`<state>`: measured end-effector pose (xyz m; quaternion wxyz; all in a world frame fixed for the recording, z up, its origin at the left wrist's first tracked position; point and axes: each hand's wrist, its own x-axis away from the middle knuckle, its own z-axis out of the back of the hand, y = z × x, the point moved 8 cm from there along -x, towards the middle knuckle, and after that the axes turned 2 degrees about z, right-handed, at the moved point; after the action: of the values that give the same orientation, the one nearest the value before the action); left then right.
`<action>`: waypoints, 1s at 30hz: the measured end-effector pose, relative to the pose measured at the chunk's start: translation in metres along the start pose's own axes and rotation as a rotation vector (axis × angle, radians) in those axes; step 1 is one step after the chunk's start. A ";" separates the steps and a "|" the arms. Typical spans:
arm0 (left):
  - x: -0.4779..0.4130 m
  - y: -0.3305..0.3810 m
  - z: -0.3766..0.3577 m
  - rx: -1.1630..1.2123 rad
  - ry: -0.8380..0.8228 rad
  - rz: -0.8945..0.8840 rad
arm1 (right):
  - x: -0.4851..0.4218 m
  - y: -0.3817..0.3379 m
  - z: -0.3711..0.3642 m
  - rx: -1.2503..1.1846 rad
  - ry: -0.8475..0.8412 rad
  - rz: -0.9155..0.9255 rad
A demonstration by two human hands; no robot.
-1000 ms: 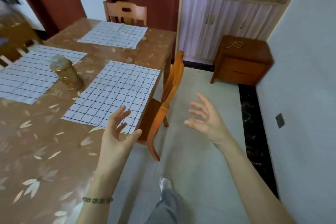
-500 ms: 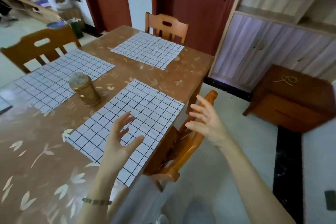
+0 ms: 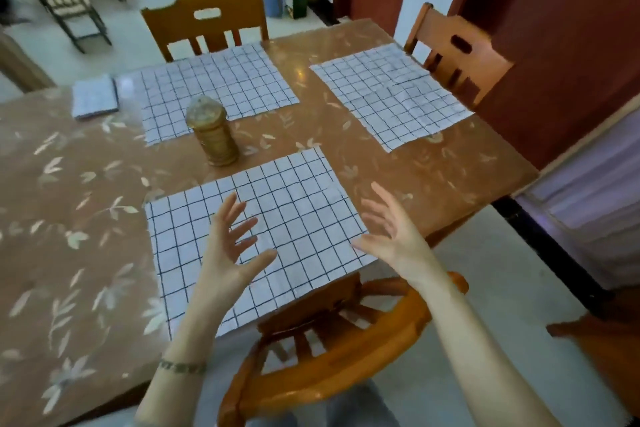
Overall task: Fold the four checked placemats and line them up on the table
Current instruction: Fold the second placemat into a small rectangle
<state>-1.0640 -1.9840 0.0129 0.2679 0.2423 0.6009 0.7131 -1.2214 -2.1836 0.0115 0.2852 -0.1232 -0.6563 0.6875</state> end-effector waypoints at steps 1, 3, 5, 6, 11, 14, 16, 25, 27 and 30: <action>0.000 0.001 -0.005 -0.001 0.035 0.003 | -0.008 -0.001 0.004 0.002 -0.044 -0.003; 0.003 0.004 -0.012 0.004 0.106 0.017 | -0.023 -0.003 0.009 0.025 -0.124 -0.003; 0.007 0.001 -0.011 0.005 0.170 0.045 | -0.037 -0.004 0.009 0.048 -0.191 0.000; 0.010 -0.002 -0.007 0.006 0.212 0.066 | -0.044 -0.004 0.006 0.056 -0.227 0.002; 0.027 -0.025 0.025 0.017 0.403 0.180 | -0.079 -0.003 -0.022 0.095 -0.349 0.021; 0.033 -0.044 0.045 0.011 0.468 0.250 | -0.097 -0.001 -0.040 0.119 -0.396 0.017; 0.032 -0.056 0.061 0.009 0.500 0.277 | -0.110 0.002 -0.049 0.142 -0.409 0.010; -0.018 -0.117 0.143 -0.069 0.519 0.402 | -0.179 0.024 -0.069 0.215 -0.336 -0.060; -0.037 -0.136 0.160 -0.153 0.538 0.480 | -0.201 0.036 -0.065 0.213 -0.257 -0.084; -0.061 -0.165 0.181 -0.255 0.597 0.640 | -0.237 0.045 -0.053 0.252 -0.116 -0.088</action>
<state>-0.8833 -1.8708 -0.1226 -0.1230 0.1648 0.4542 0.8668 -1.0118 -2.2691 -0.0861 0.2901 -0.0177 -0.5849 0.7572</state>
